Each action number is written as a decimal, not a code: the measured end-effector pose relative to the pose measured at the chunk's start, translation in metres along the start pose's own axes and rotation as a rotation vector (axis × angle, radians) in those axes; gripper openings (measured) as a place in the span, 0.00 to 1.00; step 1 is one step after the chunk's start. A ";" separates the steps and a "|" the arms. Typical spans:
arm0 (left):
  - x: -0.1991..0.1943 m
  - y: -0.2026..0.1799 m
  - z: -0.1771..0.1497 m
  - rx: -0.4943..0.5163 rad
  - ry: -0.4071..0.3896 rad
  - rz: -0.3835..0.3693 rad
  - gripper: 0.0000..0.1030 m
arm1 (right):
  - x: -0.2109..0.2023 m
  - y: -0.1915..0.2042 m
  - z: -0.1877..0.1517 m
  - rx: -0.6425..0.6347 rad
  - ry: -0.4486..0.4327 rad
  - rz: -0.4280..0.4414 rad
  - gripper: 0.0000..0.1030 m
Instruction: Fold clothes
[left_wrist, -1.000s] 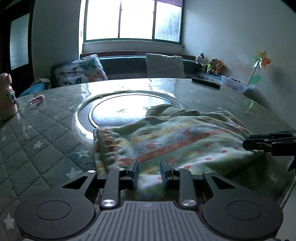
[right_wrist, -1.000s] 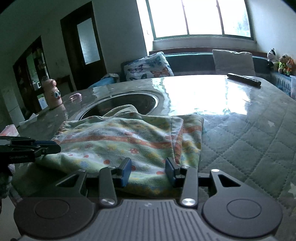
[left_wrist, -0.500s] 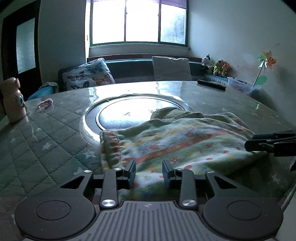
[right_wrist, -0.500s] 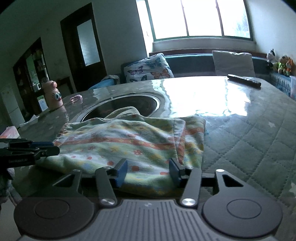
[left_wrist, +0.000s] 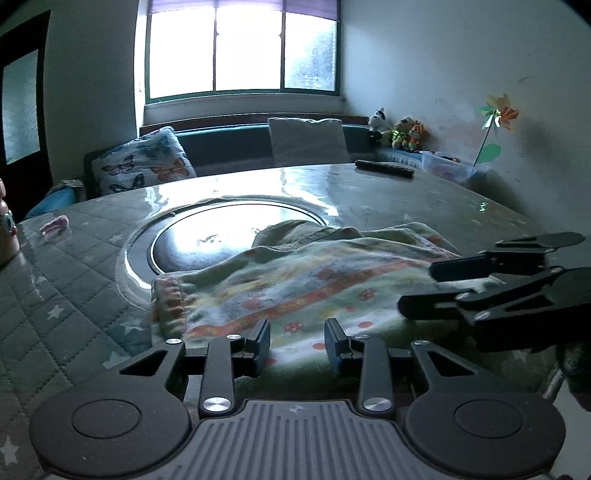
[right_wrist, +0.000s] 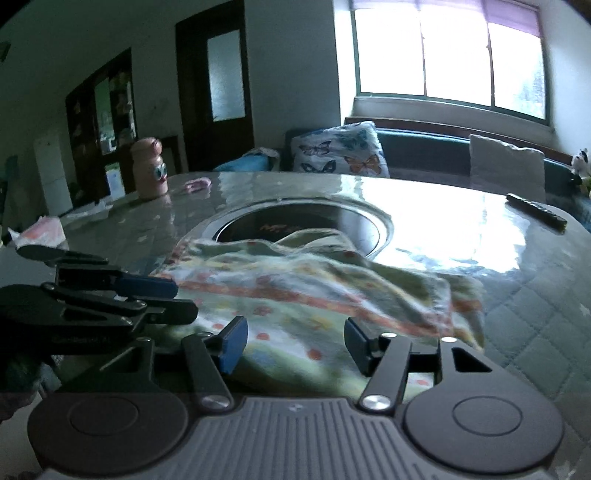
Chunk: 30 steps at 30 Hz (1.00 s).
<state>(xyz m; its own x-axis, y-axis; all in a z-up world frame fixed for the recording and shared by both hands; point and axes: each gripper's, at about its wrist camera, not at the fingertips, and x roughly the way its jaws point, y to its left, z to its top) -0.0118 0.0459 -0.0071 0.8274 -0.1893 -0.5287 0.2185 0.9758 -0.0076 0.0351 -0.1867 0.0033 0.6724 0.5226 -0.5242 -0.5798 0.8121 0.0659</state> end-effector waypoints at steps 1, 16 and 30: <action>0.000 0.000 -0.002 0.004 -0.001 -0.003 0.34 | 0.002 0.002 -0.001 -0.006 0.007 0.001 0.58; 0.001 0.007 -0.006 -0.007 -0.004 -0.012 0.44 | -0.008 0.000 -0.004 -0.080 0.035 -0.010 0.60; 0.008 0.007 0.003 -0.074 0.060 0.028 0.51 | 0.063 -0.044 0.039 0.010 0.095 0.147 0.57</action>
<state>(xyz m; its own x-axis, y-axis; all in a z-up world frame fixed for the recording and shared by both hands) -0.0022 0.0506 -0.0082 0.7996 -0.1572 -0.5796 0.1550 0.9864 -0.0538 0.1211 -0.1797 0.0008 0.5337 0.6095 -0.5862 -0.6639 0.7313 0.1560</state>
